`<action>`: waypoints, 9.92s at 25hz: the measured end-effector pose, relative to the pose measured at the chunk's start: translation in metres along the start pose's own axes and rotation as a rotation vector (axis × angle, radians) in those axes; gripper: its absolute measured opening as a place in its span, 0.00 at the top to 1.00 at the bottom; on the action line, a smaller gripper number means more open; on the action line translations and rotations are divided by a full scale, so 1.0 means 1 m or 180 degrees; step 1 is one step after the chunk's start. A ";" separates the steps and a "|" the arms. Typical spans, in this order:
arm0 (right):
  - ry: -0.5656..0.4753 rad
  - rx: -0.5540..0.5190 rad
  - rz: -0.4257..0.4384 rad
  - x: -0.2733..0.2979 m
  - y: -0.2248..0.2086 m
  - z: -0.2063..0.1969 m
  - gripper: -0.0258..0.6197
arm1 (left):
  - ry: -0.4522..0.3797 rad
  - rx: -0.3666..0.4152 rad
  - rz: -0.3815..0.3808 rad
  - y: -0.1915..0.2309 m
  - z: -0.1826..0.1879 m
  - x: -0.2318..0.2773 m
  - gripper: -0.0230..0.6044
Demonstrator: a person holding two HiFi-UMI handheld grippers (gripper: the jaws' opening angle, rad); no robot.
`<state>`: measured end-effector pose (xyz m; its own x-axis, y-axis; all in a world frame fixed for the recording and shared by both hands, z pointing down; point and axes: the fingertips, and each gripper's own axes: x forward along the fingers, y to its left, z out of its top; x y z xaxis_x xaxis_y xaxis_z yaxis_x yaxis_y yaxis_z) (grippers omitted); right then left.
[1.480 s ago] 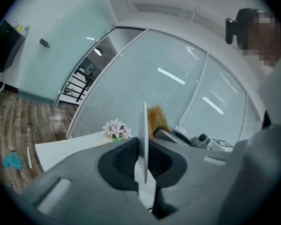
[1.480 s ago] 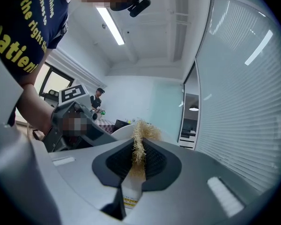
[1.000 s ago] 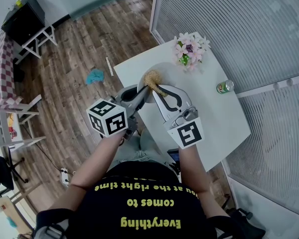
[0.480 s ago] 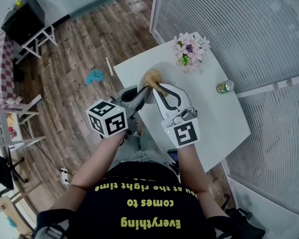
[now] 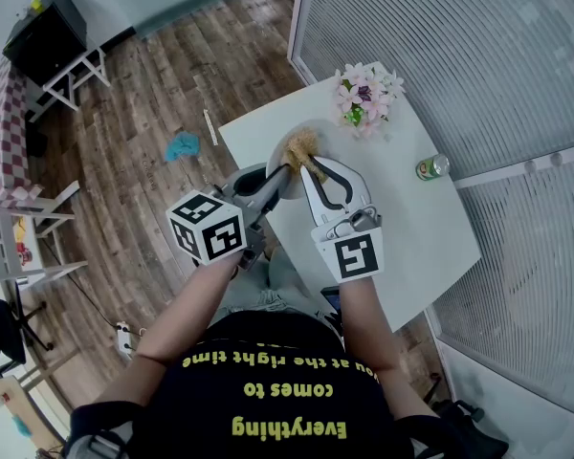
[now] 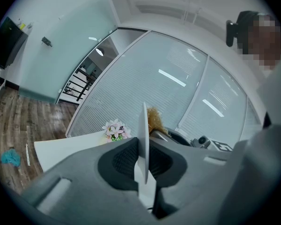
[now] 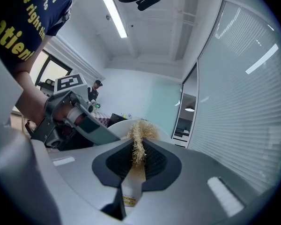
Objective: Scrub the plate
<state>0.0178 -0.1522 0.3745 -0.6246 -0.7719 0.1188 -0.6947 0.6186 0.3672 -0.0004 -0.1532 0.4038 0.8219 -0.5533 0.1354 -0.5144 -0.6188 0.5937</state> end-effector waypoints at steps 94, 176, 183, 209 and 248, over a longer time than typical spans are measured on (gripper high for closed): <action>0.0237 0.0153 0.0027 -0.010 -0.001 -0.025 0.91 | -0.0005 0.0124 0.0025 -0.001 0.006 -0.005 0.92; 0.0341 0.0382 0.1046 -0.015 0.039 -0.039 0.91 | -0.0103 0.0305 0.0113 0.007 0.014 -0.010 0.93; 0.0438 0.0364 0.0766 -0.013 0.025 -0.047 0.91 | -0.0088 0.0284 0.0100 0.008 0.015 -0.010 0.93; 0.0780 0.0664 -0.0161 -0.019 -0.039 -0.083 0.91 | -0.0073 0.0196 0.0012 0.014 0.015 -0.001 0.93; 0.0518 0.0783 0.1208 -0.001 0.053 -0.054 0.91 | -0.0109 0.0138 0.0113 0.034 0.022 -0.011 0.93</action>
<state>0.0007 -0.1270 0.4434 -0.8000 -0.4857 0.3522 -0.5046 0.8623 0.0429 -0.0323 -0.1806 0.4052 0.7945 -0.5936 0.1280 -0.5537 -0.6217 0.5540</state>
